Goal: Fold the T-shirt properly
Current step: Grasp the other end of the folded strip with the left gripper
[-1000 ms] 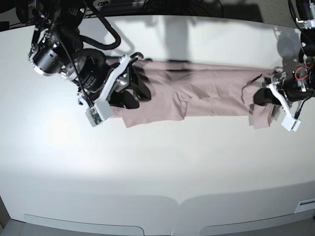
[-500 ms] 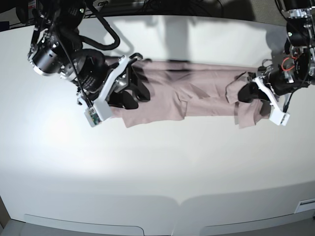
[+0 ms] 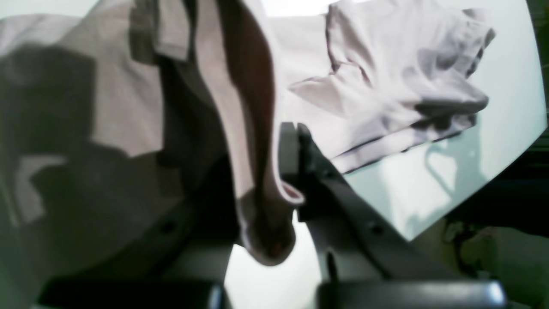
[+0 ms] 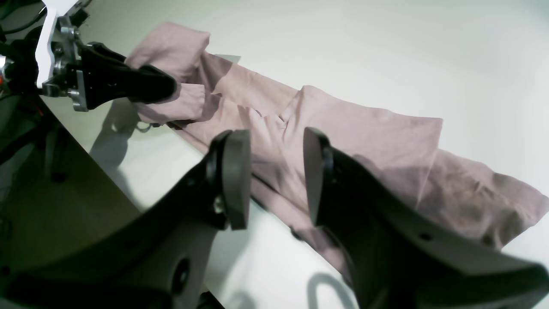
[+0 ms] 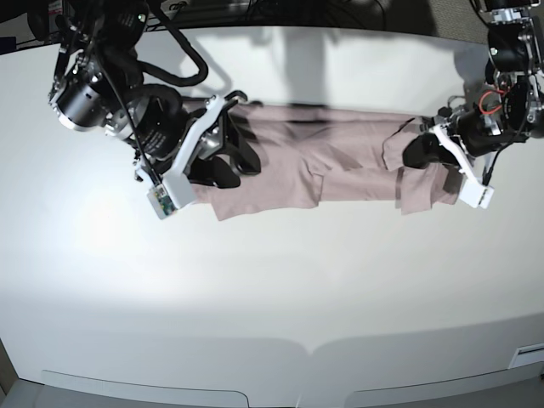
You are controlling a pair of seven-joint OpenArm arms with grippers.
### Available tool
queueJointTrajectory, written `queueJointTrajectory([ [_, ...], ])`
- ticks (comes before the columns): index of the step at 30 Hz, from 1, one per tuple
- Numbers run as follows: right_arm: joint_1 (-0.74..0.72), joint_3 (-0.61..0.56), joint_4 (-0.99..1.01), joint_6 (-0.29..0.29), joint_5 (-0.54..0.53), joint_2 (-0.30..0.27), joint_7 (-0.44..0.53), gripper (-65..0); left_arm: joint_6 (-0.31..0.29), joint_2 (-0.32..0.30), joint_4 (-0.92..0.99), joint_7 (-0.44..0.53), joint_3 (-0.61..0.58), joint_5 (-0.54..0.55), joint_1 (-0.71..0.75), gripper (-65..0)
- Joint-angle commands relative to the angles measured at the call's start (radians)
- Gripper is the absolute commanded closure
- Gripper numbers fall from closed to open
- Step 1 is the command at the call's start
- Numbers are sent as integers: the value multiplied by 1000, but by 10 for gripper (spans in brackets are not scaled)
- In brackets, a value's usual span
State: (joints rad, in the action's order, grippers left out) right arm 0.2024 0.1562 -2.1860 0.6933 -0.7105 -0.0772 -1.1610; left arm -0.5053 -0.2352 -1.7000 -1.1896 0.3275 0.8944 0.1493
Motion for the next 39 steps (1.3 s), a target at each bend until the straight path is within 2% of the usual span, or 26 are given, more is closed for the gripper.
queueJointTrajectory([
  [1, -8, 0, -17, 5, -23, 0, 19, -212, -11, -12, -19, 17, 5, 42, -11, -115],
  [3, -8, 0, -17, 5, -23, 0, 19, -212, -11, -12, -19, 17, 5, 86, -11, -235],
  [6, -8, 0, -17, 5, -23, 0, 19, -212, -11, -11, -19, 16, 5, 164, -11, -325],
  [11, -8, 0, -17, 5, -23, 0, 19, -212, -12, -12, -19, 5, 5, 260, -11, -335],
  [13, -8, 0, -17, 5, -23, 0, 19, -212, -22, -12, -19, 5, 5, 260, -11, -335],
  [17, -8, 0, -17, 5, -23, 0, 19, -212, -79, -13, -19, 12, 6, 219, -17, -335],
  [19, -8, 0, -17, 5, -23, 0, 19, -212, -84, -21, -24, 12, 6, 209, -23, -335],
  [22, -8, 0, -17, 5, -23, 0, 19, -212, -134, -48, -69, 19, 6, 203, -26, -335],
  [24, -8, 0, -17, 5, -22, 0, 24, -212, -146, -67, -124, 66, 6, 142, -25, -335],
  [27, -9, 0, -17, 5, -7, 0, 42, -212, -144, -95, -211, 183, 6, -52, -25, -335],
  [28, -9, 0, -17, 5, 20, 0, 59, -212, -132, -104, -237, 220, 6, -116, -25, -335],
  [32, -9, 12, -17, 5, 192, 0, 109, -212, -23, -123, -328, 306, 6, -320, -25, -335],
  [36, -8, 87, -17, -69, 249, 0, 76, -216, -6, -122, -382, 330, 6, -344, -25, -335],
  [39, -5, 180, -16, -82, 281, 0, 68, -299, -6, -122, -397, 331, 6, -344, -25, -335],
])
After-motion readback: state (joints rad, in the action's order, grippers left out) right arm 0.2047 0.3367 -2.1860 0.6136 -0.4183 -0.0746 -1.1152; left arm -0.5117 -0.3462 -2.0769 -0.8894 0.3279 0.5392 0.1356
